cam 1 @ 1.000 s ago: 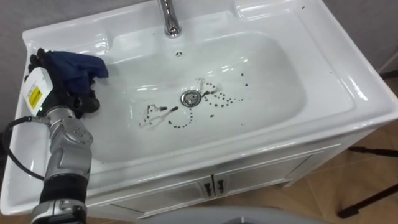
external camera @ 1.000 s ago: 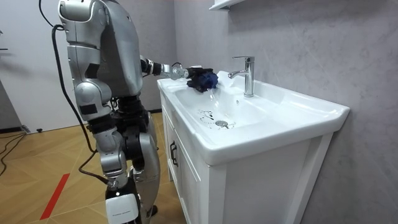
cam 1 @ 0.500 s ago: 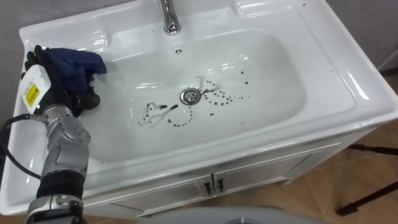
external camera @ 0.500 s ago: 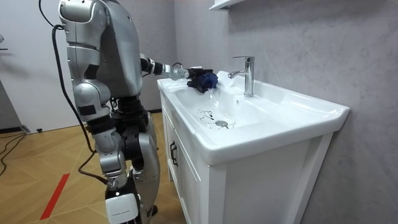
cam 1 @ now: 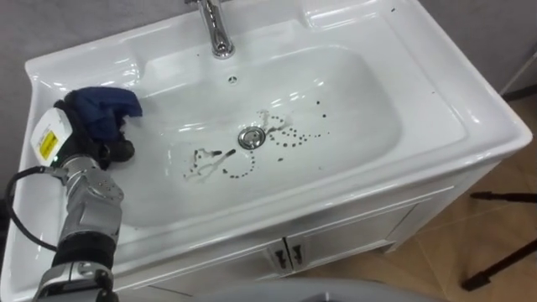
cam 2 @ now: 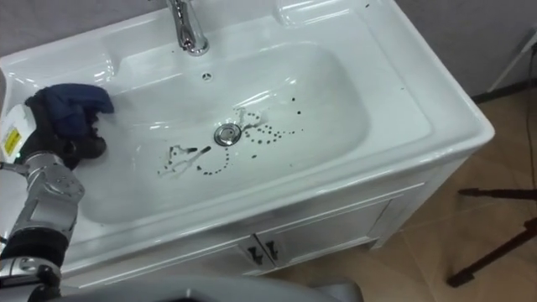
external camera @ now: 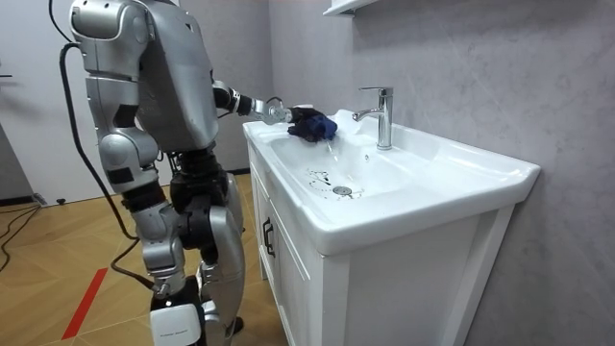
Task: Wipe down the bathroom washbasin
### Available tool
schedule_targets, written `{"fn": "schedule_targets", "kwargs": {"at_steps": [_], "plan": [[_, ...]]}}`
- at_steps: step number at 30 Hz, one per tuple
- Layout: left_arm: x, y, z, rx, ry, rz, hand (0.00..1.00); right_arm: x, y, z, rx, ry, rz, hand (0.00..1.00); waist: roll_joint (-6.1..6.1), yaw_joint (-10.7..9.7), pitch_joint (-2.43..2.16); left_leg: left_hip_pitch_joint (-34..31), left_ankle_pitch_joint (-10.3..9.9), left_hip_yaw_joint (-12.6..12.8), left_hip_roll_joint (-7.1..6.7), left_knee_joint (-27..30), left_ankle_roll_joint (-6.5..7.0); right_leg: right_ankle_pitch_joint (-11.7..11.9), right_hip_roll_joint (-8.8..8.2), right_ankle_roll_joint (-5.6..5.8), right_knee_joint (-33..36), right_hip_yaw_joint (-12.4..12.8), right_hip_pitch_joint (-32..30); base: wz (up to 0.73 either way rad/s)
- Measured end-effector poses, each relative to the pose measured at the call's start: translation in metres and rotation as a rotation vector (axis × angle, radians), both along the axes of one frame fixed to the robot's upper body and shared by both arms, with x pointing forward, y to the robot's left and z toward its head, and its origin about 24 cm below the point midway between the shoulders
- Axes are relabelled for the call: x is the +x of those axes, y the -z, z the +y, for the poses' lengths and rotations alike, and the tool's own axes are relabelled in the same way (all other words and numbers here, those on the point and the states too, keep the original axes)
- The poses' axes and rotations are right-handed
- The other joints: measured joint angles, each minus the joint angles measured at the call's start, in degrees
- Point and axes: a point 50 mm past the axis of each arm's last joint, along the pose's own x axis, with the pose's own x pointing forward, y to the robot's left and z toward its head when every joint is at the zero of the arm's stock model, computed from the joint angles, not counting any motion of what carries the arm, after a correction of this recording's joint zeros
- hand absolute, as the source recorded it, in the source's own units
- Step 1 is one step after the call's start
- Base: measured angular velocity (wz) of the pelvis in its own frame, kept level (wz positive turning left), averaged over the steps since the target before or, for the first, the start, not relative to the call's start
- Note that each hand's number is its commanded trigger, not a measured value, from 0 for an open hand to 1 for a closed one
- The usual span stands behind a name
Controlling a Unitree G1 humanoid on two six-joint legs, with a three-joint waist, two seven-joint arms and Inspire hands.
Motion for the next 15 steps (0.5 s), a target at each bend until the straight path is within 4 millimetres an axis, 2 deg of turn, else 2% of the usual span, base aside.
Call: {"fn": "schedule_targets", "kwargs": {"at_steps": [5, 8, 15], "plan": [[0.006, -0.005, 0.005, 0.004, 0.0, -0.001, 1.0, 0.0, 0.0, 0.0, -0.002, 0.003, 0.009, 0.0, 0.17, 0.12, -0.21, 0.07, 0.0, 0.14, -0.06, 0.08, 0.0, 0.01, -0.07, -0.01, -0.16, 0.07, 0.12, 0.0], [0.004, -0.007, 0.016, 0.006, -0.019, 0.012, 1.0, 0.002, 0.0, -0.001, -0.009, 0.001, 0.003, 0.0, 0.2, 0.14, -0.24, 0.07, 0.01, 0.48, -0.08, 0.23, 0.01, 0.01, -0.09, 0.0, -0.16, 0.25, 0.15, -0.03], [0.003, -0.007, 0.019, 0.004, -0.027, 0.015, 1.0, 0.017, 0.0, -0.001, -0.012, -0.009, -0.038, 0.0, 0.29, 0.18, -0.24, 0.1, 0.02, 0.81, -0.06, 0.31, 0.01, 0.0, -0.08, -0.01, -0.25, 0.57, 0.14, -0.02]]}}
